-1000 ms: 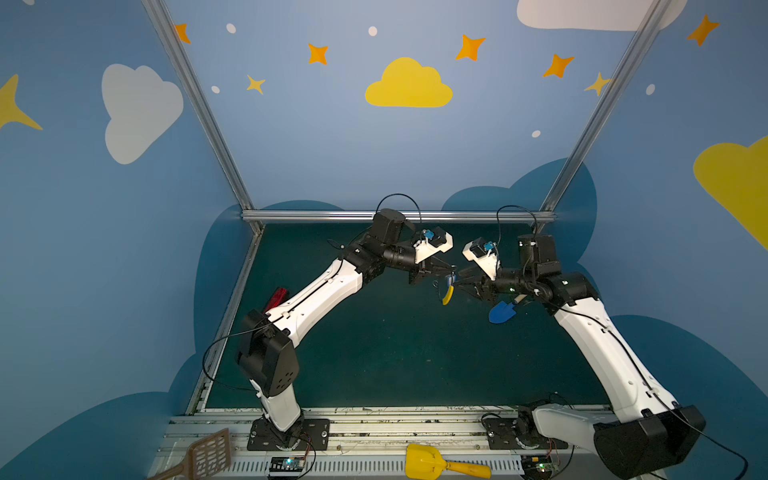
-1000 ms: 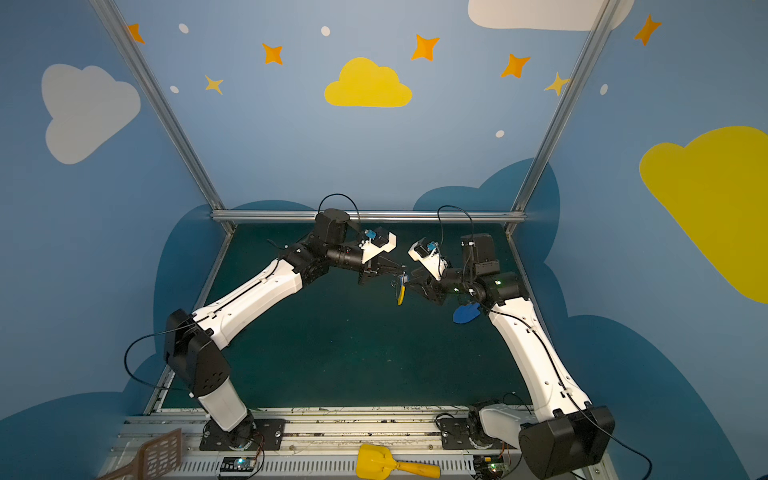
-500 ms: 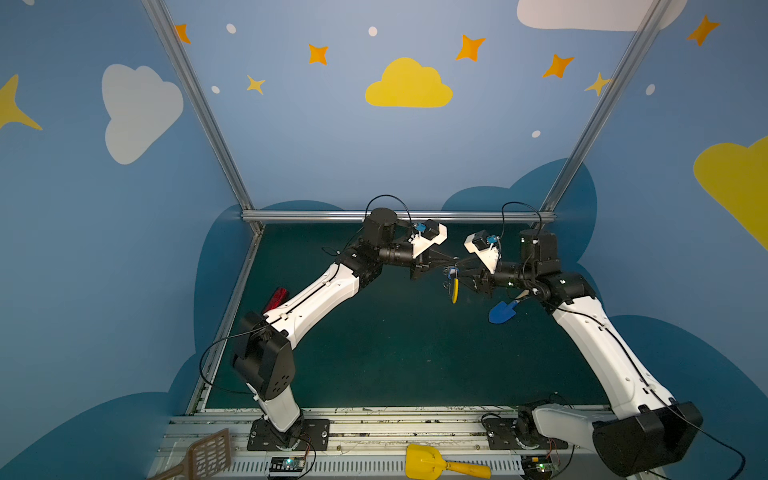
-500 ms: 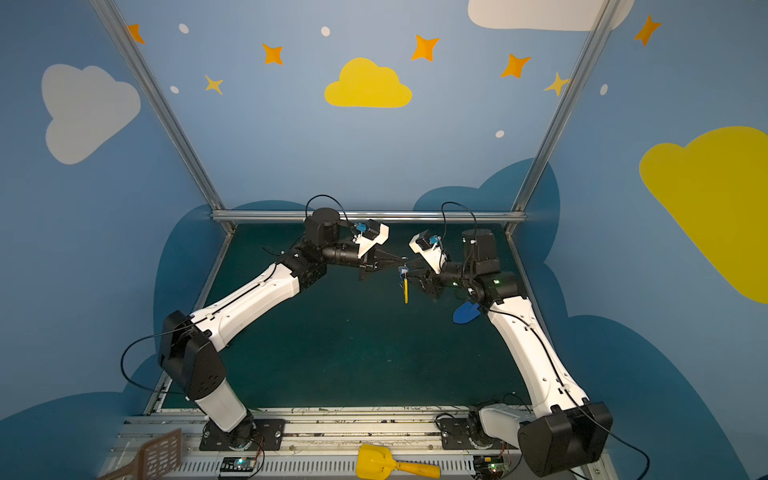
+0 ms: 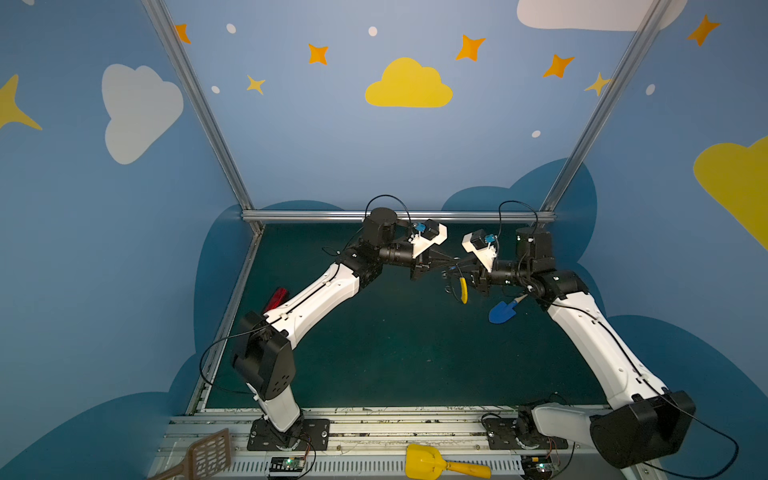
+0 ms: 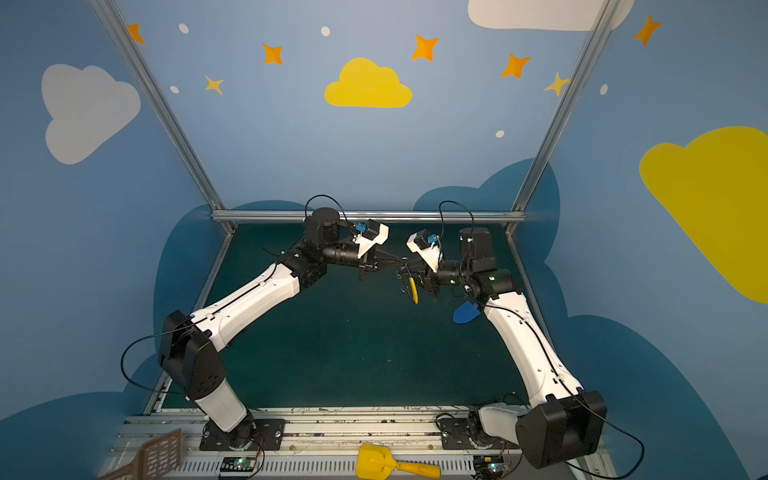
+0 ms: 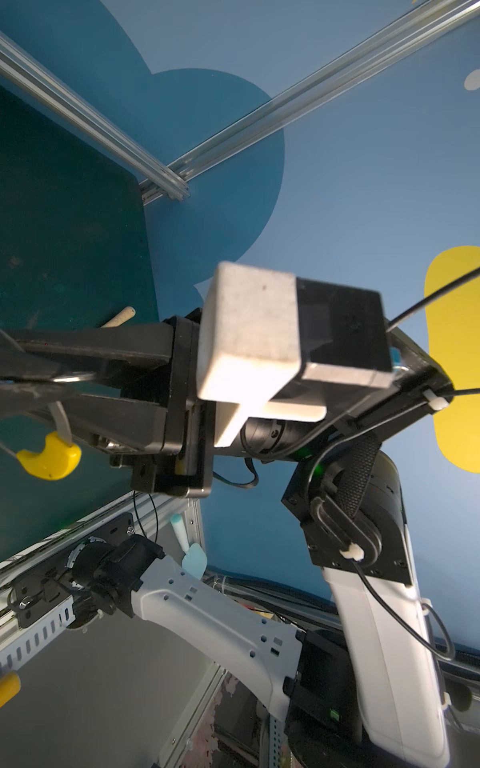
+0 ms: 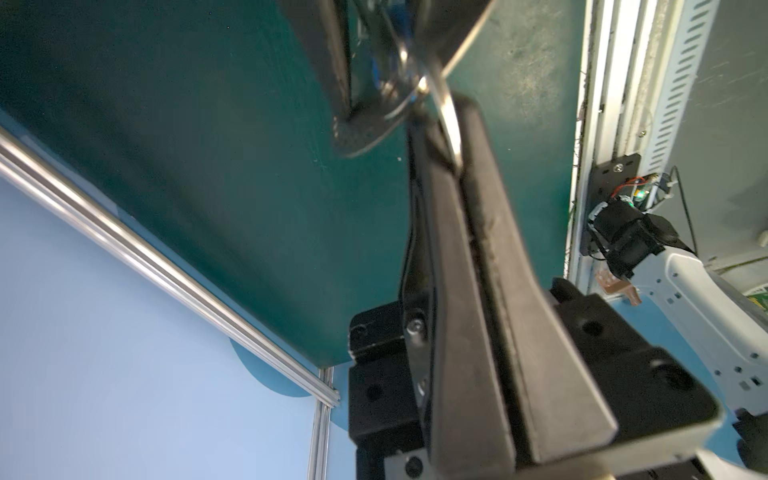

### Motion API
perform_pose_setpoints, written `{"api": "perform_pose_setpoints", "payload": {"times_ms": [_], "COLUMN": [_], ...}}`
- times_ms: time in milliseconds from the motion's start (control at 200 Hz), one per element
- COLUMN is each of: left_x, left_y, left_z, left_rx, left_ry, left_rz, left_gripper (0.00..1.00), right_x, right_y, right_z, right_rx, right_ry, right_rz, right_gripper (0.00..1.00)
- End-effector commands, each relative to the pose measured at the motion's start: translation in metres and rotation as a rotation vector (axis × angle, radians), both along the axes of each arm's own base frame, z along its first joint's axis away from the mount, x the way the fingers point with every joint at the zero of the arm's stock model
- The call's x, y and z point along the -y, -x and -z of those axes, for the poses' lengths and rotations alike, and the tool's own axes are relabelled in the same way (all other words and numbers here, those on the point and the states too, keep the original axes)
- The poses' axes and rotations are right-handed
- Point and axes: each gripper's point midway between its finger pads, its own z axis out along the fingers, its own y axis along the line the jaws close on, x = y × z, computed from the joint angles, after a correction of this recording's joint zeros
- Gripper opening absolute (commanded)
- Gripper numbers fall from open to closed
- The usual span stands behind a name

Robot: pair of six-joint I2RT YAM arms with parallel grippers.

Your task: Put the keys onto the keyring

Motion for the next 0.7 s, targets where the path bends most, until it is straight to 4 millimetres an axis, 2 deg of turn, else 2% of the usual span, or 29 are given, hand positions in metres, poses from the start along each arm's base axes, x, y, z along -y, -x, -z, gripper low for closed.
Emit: {"api": "perform_pose_setpoints", "payload": {"times_ms": [0,325,556,696], "left_x": [-0.004,-0.012,-0.017,-0.018], "left_y": [0.003,-0.003,-0.004,-0.005], "left_z": [-0.016,-0.007,0.009,0.020], "left_rx": [0.038,0.028,0.024,0.010], "left_ry": [0.028,-0.019,-0.090,-0.120], "left_rz": [0.002,-0.010,-0.017,-0.028], "left_gripper": [0.04,0.04,0.04,0.04], "right_x": [-0.003,0.004,0.015,0.018], "right_y": [0.008,0.017,0.007,0.005], "right_z": [-0.001,0.004,0.015,0.009], "right_rx": [-0.007,-0.017,-0.050,-0.018], "right_ry": [-0.019,0.041,0.165,0.205], "right_rz": [-0.045,-0.043,0.016,0.028], "right_gripper": [0.12,0.00,0.00,0.00]}}
